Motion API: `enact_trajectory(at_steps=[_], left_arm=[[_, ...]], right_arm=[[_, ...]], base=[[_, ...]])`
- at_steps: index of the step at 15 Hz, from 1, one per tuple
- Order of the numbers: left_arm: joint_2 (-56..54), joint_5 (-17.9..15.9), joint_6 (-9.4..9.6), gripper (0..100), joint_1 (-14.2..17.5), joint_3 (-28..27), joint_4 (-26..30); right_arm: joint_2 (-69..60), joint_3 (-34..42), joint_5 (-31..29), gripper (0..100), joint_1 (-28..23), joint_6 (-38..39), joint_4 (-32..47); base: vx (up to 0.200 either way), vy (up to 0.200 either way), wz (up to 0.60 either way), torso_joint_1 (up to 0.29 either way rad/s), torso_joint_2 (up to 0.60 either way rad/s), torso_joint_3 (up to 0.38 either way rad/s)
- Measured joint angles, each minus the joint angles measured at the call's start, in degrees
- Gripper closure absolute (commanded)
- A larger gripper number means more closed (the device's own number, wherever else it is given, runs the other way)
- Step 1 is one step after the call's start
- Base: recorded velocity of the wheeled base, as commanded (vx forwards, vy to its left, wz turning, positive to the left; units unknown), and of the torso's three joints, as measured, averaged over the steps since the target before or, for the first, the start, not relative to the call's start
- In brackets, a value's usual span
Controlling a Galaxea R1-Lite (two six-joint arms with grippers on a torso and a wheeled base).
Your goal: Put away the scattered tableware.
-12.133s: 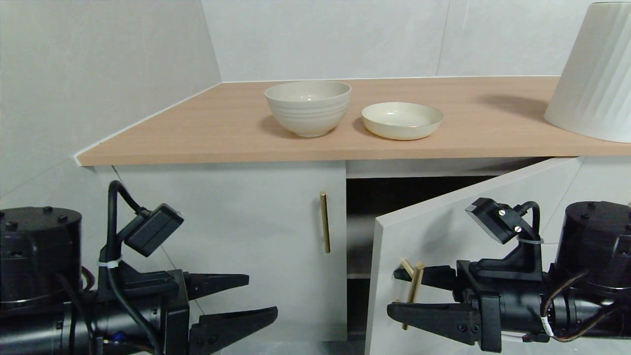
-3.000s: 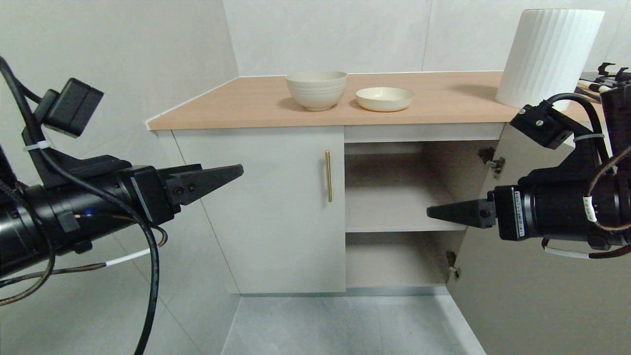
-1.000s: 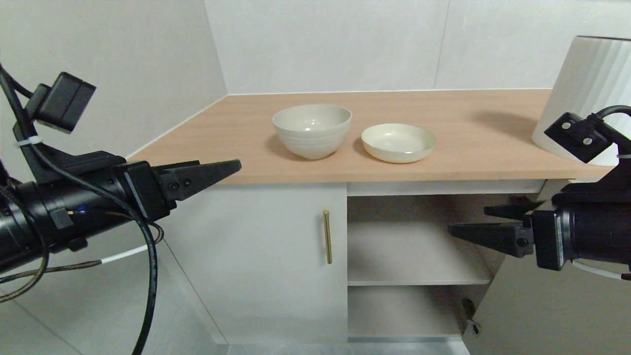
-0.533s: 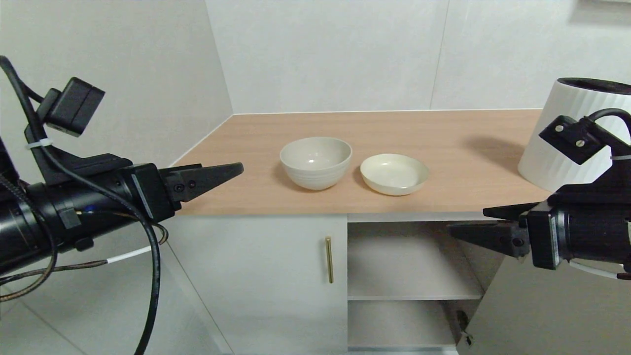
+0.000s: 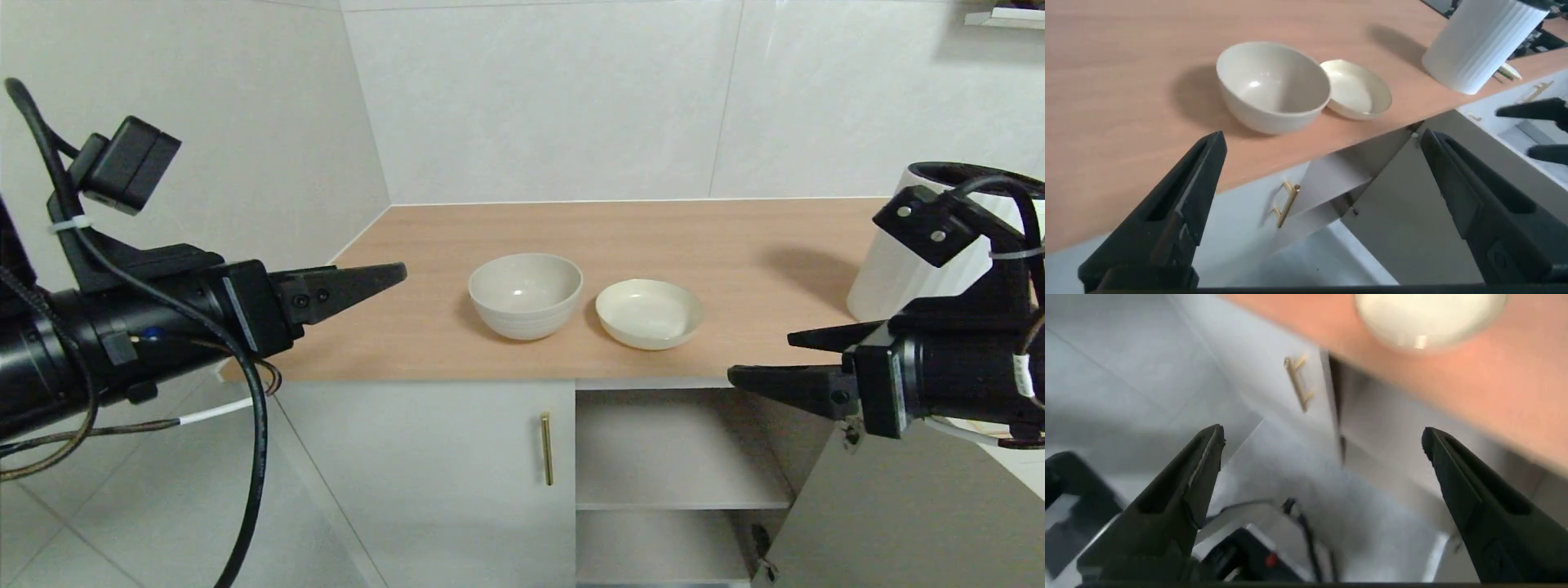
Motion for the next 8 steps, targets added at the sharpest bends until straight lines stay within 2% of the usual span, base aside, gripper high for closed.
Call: enact_trajectory(at_steps=[1, 4, 5, 7, 8], left_arm=[[0.83, 0.02, 0.05, 0, -0.09, -2.73, 3.17], [3.64, -0.13, -0.02, 0, -0.02, -9.12, 17.43], [5.02, -0.17, -0.3, 0, -0.05, -10.84, 19.13], [7.72, 0.5, -2.11, 0, -0.27, -12.59, 19.87], [9.12, 1.83, -4.9, 0, -0.72, -13.48, 19.93]], right_arm=[[1.8, -1.96, -2.16, 0, -0.05, 1.06, 0.9], [7.53, -11.25, -7.44, 0, -0.46, 10.35, 8.74], [9.51, -14.09, -8.14, 0, -0.61, 13.56, 10.46], [12.43, -16.9, -9.37, 0, -1.13, 16.55, 11.14], [13.85, -17.98, -10.63, 0, -1.33, 17.8, 11.14]], base=[[0.0, 0.0, 0.0, 0.0, 0.0, 0.0], [0.0, 0.0, 0.0, 0.0, 0.0, 0.0], [0.0, 0.0, 0.0, 0.0, 0.0, 0.0], [0.0, 0.0, 0.0, 0.0, 0.0, 0.0], [0.0, 0.0, 0.0, 0.0, 0.0, 0.0]])
